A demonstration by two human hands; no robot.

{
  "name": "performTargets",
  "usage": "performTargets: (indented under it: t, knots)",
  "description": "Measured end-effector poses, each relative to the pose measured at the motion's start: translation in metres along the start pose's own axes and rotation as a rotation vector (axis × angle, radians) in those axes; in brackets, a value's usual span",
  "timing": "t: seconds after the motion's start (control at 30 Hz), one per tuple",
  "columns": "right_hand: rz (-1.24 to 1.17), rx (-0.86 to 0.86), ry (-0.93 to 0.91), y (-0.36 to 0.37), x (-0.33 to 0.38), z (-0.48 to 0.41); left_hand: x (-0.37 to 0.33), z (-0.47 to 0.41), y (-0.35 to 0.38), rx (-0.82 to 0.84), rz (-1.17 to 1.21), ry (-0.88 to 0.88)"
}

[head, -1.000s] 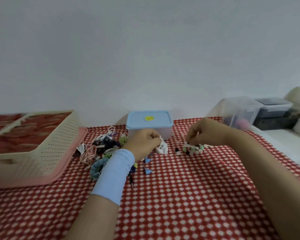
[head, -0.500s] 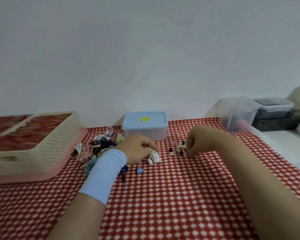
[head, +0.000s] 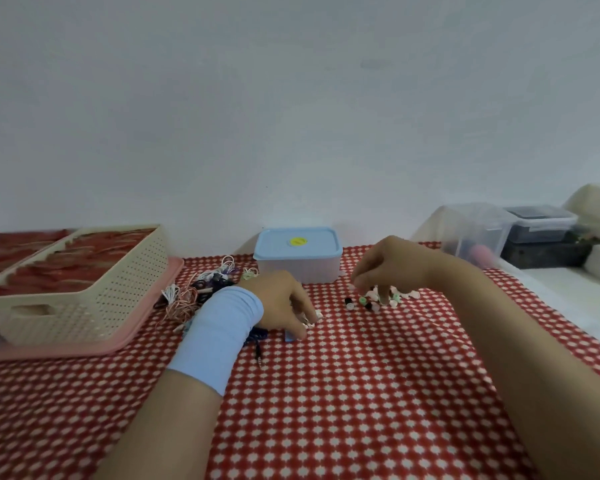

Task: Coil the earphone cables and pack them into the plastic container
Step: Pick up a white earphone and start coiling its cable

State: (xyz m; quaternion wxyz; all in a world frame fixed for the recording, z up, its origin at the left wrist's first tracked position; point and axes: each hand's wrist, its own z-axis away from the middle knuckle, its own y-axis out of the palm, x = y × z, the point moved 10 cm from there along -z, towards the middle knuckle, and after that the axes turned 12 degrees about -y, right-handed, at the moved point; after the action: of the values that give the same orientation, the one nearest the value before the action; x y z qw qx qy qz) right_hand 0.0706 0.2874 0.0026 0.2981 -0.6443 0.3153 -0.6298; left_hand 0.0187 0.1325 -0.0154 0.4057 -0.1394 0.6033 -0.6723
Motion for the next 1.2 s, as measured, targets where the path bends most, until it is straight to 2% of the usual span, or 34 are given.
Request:
performTargets:
  t: [0.07,0.17,0.33,0.43,0.67,0.73,0.8,0.97,1.07,1.2]
  knots:
    - [-0.117,0.008,-0.035,0.015,0.006,-0.005,0.006,-0.004,0.005,0.002,-0.062,-0.023]
    - [-0.269,-0.027,-0.069,0.026,0.005,-0.012,0.010,-0.011,0.003,-0.041,0.030,-0.021]
    - [-0.541,-0.075,-0.068,0.030,-0.001,-0.015,0.019,-0.014,-0.018,-0.194,0.425,0.038]
    - [-0.643,-0.125,-0.032,0.027,-0.011,-0.016,0.028,-0.017,-0.019,-0.211,0.637,0.031]
    - [-0.619,-0.194,0.026,0.025,-0.019,-0.018,0.029,-0.028,-0.007,-0.065,0.897,0.007]
    - [-0.592,-0.214,0.019,0.023,-0.019,-0.019,0.024,-0.027,-0.011,-0.113,0.864,0.043]
    - [-0.578,-0.237,0.000,0.024,-0.016,-0.020,0.019,-0.026,-0.015,-0.158,0.939,0.067]
    - [-0.618,-0.303,-0.033,0.024,-0.006,-0.023,0.008,-0.027,-0.006,-0.157,1.017,0.066]
    - [-0.614,-0.283,-0.041,0.026,-0.004,-0.024,0.016,-0.029,-0.005,-0.249,1.048,0.023]
    - [-0.599,-0.242,-0.078,0.027,0.006,-0.023,0.025,-0.031,-0.003,-0.280,1.121,-0.017]
